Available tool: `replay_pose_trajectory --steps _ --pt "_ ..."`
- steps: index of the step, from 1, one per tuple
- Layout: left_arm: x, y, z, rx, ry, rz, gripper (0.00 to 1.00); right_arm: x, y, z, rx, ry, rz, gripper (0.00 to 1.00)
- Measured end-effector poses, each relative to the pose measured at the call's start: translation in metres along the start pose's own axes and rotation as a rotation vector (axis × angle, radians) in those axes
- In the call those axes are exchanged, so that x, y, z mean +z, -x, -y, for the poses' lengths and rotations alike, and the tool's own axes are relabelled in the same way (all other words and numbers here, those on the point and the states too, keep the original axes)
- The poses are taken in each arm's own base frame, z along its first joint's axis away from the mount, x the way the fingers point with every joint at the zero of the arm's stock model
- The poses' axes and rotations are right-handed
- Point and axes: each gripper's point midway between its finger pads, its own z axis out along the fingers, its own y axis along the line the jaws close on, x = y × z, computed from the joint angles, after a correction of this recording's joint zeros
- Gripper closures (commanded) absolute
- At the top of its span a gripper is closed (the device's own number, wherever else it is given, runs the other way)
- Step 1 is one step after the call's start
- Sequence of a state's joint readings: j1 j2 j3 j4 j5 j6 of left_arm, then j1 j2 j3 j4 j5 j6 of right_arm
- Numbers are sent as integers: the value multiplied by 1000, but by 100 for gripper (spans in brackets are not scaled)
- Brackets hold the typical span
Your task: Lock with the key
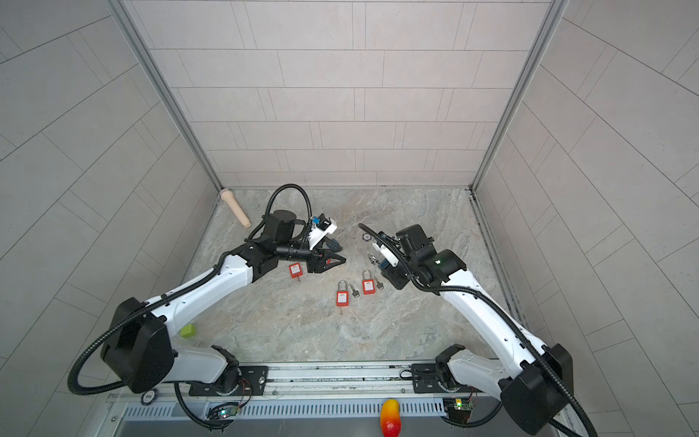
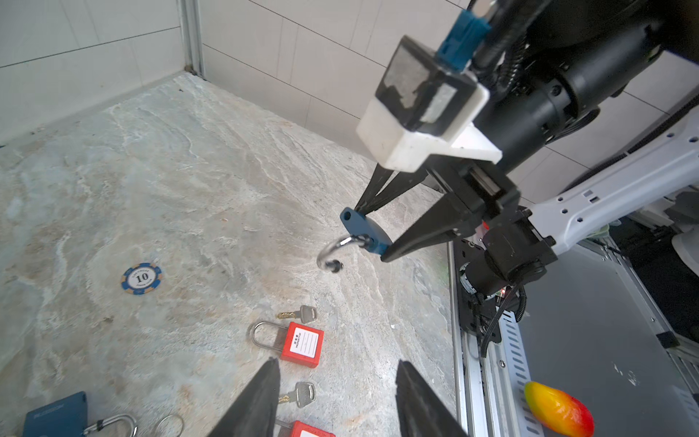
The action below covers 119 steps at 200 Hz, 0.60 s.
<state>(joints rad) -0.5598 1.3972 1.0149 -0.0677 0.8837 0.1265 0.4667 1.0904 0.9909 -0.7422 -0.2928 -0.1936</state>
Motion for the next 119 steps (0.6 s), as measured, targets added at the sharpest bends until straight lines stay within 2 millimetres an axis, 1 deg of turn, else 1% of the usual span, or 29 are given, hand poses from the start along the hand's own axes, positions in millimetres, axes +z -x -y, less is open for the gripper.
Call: replay_pose_trajectory --steps 14,40,60,90,119 --pt "3 0 6 32 -18 -3 41 -4 3 -15 -41 45 37 77" --pt "8 -4 16 89 -45 -18 41 -9 5 -30 -77 95 76 77" --pt "10 -6 22 119 -65 -28 41 -9 4 -37 -91 119 79 77" --pt "12 -12 32 158 -105 -48 46 -8 4 -46 -111 149 82 77" --pt "13 -11 44 211 -147 -57 51 -8 5 -52 -119 176 82 77"
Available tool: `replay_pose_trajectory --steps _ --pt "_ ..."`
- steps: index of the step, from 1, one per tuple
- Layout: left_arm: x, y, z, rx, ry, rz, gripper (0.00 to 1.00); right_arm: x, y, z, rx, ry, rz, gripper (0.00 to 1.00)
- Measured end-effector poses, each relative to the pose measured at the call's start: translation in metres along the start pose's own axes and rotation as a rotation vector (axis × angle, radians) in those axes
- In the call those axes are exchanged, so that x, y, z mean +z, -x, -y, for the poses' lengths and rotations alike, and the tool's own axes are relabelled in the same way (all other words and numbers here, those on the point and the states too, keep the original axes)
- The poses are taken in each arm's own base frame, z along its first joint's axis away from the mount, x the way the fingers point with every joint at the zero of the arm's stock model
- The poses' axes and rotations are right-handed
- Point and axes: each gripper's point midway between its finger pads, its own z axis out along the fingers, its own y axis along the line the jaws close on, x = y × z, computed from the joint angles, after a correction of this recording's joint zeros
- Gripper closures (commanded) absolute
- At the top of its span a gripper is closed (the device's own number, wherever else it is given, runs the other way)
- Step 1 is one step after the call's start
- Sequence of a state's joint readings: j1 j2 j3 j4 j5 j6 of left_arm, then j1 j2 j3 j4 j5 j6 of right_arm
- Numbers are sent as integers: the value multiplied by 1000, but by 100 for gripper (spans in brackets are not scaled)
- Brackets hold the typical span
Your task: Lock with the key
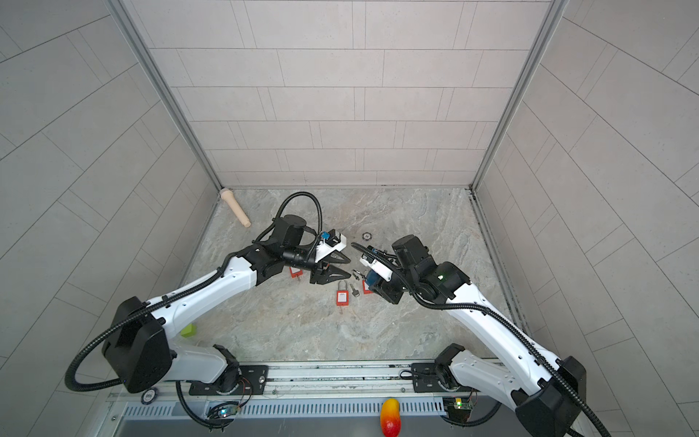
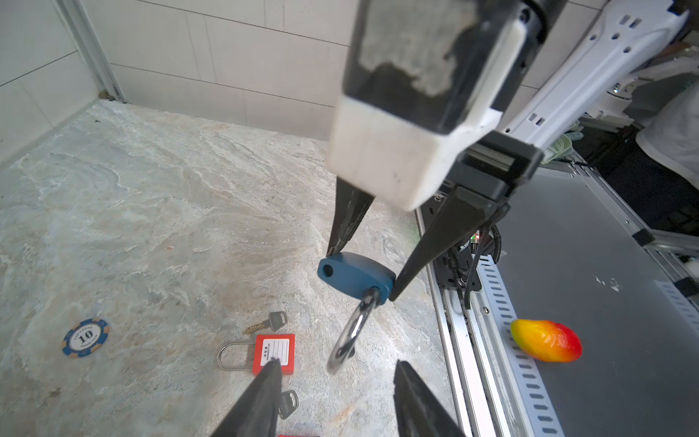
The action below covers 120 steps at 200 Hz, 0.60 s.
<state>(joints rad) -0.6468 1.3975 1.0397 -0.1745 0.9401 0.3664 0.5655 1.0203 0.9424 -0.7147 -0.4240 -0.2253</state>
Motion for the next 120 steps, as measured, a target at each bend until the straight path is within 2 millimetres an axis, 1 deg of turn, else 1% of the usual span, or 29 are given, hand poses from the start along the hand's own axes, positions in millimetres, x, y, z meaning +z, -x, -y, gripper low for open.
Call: replay_pose_trajectory --steps 16,44,62,97,107,115,120 --pt "1 0 4 20 -18 -5 54 0 0 -2 -1 9 1 77" --pt "5 -1 10 40 -51 -12 63 -2 5 -4 -5 21 11 77" --pt "6 -3 11 48 -62 -20 64 -3 7 -6 -7 30 16 78" --pt "8 -6 15 54 -80 -30 71 -2 9 -11 -13 58 16 78" --pt "8 -5 15 54 -84 -30 75 -2 9 -12 -12 64 14 78" --pt "8 -3 15 60 -88 -27 77 -2 9 -13 -12 69 12 78" --pt "8 -2 15 64 -91 -25 80 -2 9 -13 -11 72 12 78"
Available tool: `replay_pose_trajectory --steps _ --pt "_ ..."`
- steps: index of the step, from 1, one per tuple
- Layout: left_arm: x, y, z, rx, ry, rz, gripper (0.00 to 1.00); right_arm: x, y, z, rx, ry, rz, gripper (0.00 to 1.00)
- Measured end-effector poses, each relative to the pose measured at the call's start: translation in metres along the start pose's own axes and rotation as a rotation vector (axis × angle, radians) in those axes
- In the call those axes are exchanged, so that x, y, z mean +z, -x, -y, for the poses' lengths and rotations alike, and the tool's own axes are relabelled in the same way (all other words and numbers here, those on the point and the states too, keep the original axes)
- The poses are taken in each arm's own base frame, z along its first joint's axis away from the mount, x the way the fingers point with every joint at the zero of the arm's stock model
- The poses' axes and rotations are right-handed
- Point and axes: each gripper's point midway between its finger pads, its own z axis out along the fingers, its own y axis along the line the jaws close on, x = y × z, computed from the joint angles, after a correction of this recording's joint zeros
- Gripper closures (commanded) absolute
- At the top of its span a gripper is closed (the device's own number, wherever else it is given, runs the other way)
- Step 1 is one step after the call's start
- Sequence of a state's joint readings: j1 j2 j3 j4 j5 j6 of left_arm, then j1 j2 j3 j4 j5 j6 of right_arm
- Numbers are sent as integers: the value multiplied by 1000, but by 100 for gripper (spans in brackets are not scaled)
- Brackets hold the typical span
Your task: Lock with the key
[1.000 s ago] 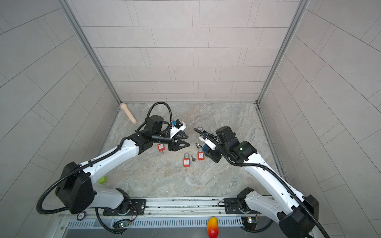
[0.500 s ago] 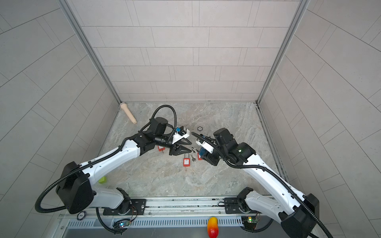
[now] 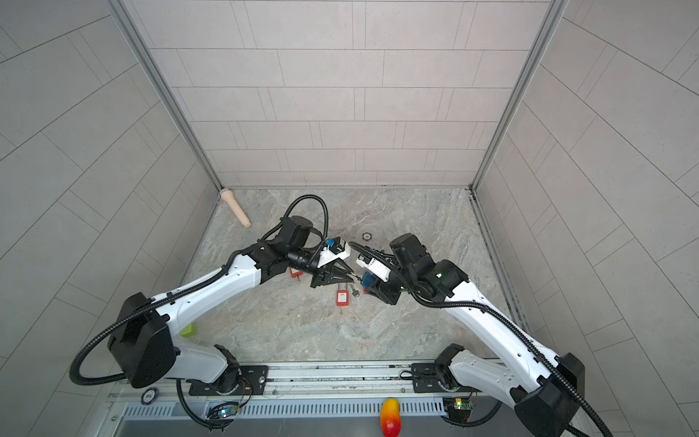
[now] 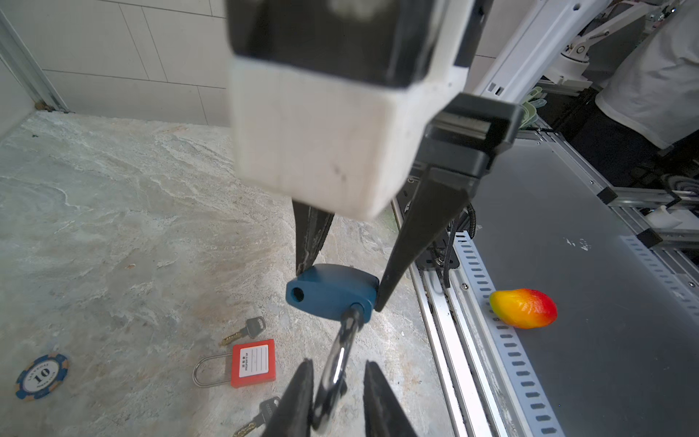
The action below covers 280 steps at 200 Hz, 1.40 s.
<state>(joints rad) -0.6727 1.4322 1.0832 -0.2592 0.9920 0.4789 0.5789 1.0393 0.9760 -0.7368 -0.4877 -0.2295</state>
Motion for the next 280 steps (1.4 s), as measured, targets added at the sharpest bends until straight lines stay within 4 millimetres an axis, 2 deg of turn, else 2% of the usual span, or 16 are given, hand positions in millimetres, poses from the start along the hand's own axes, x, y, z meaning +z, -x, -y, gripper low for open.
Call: replay_pose_trajectory --steps 23,48,61,93,123,130,145,182,223,240,280 --pt "0 5 4 18 -21 7 92 -1 1 -3 -6 14 -3 75" --pt "-2 7 10 15 -56 8 100 -4 3 -7 -21 32 -1 75" --pt "-2 8 12 11 -74 8 100 -5 3 -8 -28 37 -3 74" --pt "-3 12 15 17 -92 15 100 -11 5 -9 -45 36 -13 51" --pt "-3 14 14 11 -84 17 100 -19 10 -4 -68 -12 7 40" --pt "-2 15 12 3 -77 17 100 -22 11 -3 -77 -30 22 33" --pt "-2 15 9 -16 -60 26 100 -30 11 -2 -97 -73 72 31" --pt "-2 23 3 -45 -8 85 100 -45 9 -4 -119 -131 168 34" --pt "-1 41 4 -36 6 164 100 -36 13 1 -117 -131 167 38" --pt "0 46 8 -29 -3 183 100 -30 11 4 -114 -137 148 42" --pt "-3 59 13 -7 -9 224 100 -29 14 6 -130 -144 169 59"
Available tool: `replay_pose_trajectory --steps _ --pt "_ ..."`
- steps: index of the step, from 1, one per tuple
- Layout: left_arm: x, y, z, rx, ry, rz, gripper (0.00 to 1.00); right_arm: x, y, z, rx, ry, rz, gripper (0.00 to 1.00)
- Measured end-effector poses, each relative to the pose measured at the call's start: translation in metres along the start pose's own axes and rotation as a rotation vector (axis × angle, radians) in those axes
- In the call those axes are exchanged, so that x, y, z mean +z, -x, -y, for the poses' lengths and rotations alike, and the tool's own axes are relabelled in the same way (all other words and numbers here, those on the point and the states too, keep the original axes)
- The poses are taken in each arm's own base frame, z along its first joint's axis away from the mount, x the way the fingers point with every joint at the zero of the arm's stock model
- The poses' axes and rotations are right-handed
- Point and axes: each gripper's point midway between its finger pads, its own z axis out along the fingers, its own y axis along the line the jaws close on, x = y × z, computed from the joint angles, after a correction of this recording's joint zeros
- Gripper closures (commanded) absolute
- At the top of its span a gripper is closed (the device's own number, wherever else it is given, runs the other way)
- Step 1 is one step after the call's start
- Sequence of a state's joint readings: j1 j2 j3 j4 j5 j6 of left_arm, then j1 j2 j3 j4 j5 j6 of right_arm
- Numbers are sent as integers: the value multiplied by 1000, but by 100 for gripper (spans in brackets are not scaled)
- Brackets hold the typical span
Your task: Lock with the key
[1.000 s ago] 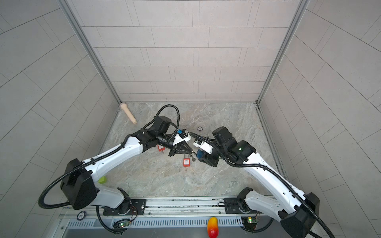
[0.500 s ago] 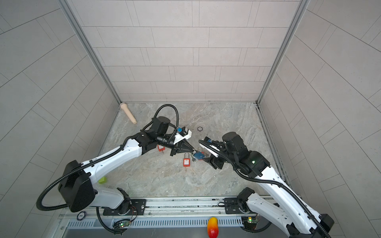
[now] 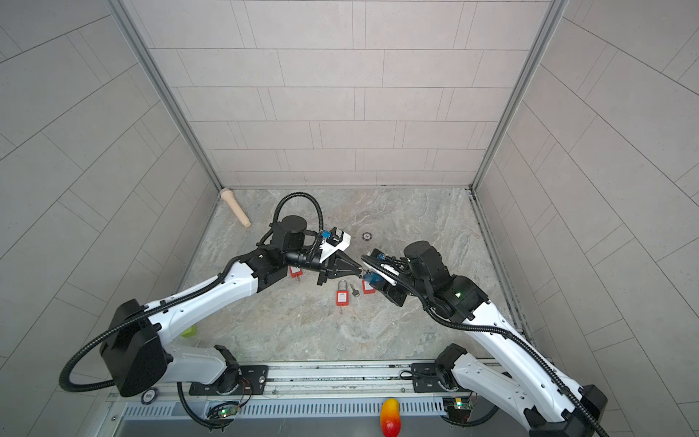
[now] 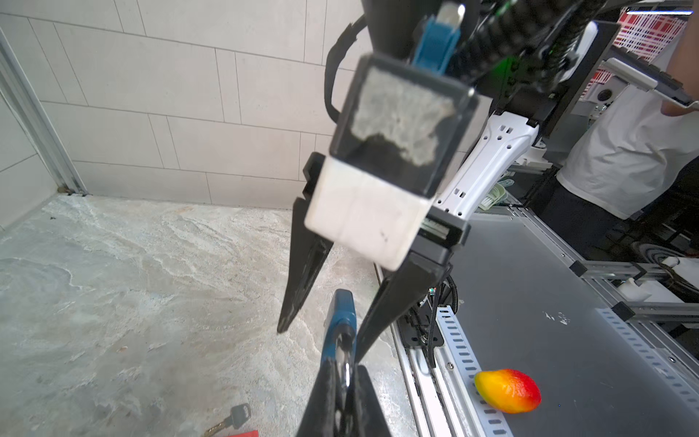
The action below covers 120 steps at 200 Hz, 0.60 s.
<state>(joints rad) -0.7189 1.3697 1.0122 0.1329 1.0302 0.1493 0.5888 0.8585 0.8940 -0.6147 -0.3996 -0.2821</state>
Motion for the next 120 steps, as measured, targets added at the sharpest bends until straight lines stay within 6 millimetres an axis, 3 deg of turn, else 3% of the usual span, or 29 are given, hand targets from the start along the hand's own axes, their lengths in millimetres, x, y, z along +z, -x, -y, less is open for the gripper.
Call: replay_pose_trajectory --steps 30,82,102,120 --pt "0 5 1 8 0 16 100 1 2 -6 -22 35 14 77" --pt "0 6 4 12 -17 23 100 -5 3 -13 -44 60 38 94" --pt "-1 4 4 24 -13 13 90 -5 2 -15 -41 71 34 96" --pt "-3 -1 6 40 1 -18 67 -5 0 -19 -37 89 27 97"
